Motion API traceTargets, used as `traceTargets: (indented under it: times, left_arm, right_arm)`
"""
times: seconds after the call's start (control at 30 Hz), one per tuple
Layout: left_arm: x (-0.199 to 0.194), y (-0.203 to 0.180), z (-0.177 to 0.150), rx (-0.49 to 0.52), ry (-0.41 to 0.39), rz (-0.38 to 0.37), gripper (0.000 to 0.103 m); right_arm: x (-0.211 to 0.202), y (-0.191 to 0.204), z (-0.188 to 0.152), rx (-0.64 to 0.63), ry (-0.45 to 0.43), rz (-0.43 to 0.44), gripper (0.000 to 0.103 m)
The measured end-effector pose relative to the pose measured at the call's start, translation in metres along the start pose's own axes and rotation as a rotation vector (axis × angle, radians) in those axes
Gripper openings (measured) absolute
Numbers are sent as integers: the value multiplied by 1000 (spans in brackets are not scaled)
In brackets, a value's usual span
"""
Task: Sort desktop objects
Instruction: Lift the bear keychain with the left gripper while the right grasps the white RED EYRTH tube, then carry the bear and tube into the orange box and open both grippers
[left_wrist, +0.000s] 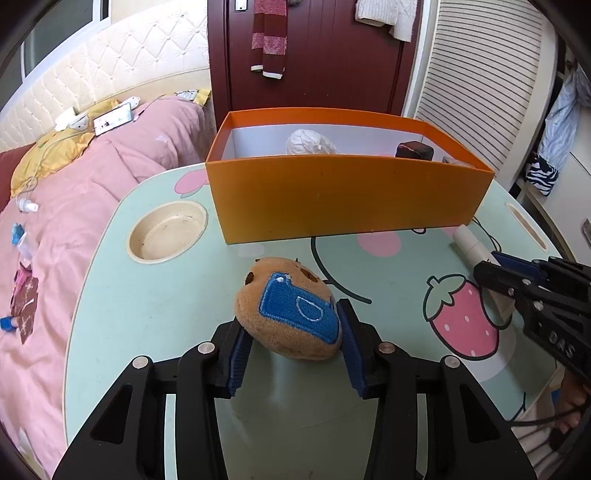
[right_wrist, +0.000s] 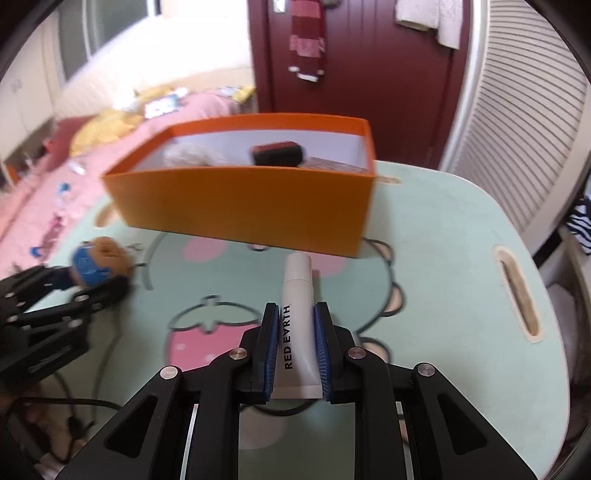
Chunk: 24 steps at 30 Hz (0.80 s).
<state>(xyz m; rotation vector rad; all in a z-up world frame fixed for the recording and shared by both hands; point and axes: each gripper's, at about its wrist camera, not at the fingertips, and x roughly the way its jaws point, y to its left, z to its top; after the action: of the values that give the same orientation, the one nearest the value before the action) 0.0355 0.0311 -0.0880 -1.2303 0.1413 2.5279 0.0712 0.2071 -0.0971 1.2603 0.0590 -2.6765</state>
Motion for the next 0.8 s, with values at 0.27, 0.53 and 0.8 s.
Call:
traceTargets:
  times: [0.27, 0.53, 0.8]
  left_arm:
    - [-9, 8, 6, -40, -5, -30, 42]
    - [-30, 11, 26, -35, -58, -44, 42]
    - [-43, 3, 57, -14, -117, -83, 42]
  right_arm:
    - [-17, 11, 10, -11, -75, 113, 19]
    - [-20, 11, 16, 13, -93, 131, 19]
    - [-26, 10, 31, 22, -131, 152, 19]
